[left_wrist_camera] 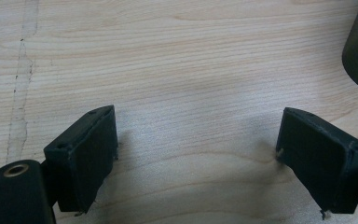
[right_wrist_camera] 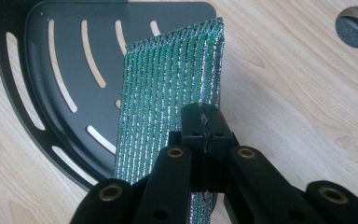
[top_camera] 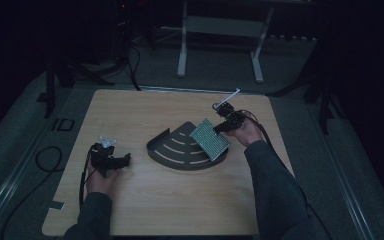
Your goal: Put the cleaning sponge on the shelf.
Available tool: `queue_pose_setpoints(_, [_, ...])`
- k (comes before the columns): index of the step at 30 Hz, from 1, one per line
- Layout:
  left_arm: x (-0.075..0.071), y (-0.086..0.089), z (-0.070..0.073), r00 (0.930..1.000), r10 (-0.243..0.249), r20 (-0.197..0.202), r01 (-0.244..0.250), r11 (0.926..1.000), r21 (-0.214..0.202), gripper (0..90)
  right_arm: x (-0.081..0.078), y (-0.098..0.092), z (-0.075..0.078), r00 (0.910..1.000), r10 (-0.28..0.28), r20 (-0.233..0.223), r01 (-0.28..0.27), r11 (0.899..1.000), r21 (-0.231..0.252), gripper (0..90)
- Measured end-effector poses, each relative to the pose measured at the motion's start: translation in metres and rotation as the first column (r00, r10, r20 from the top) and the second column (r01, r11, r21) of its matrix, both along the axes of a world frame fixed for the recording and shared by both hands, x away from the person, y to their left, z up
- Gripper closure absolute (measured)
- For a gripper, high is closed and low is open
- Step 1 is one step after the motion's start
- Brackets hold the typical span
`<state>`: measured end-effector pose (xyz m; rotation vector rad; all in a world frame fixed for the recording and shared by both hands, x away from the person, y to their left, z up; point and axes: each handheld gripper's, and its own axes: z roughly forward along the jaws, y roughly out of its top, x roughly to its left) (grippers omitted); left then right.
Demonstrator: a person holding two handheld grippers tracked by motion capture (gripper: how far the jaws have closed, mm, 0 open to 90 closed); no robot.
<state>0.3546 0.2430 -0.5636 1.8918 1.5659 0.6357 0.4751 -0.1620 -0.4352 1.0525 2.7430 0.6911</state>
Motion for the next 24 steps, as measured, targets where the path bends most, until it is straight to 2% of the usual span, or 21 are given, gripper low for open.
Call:
queue_pose_setpoints(12, [0.0,0.0,0.0,1.0,0.0,0.0,0.0,1.0,0.0,13.0,-0.001,0.009,-0.012,0.9998,0.016,0.007,-0.016,0.999,-0.04,89.6])
queue_pose_setpoints(24, [0.0,0.0,0.0,1.0,0.0,0.0,0.0,1.0,0.0,12.9,-0.001,0.013,-0.022,0.9996,0.025,-0.016,-0.026,0.998,-0.062,89.5])
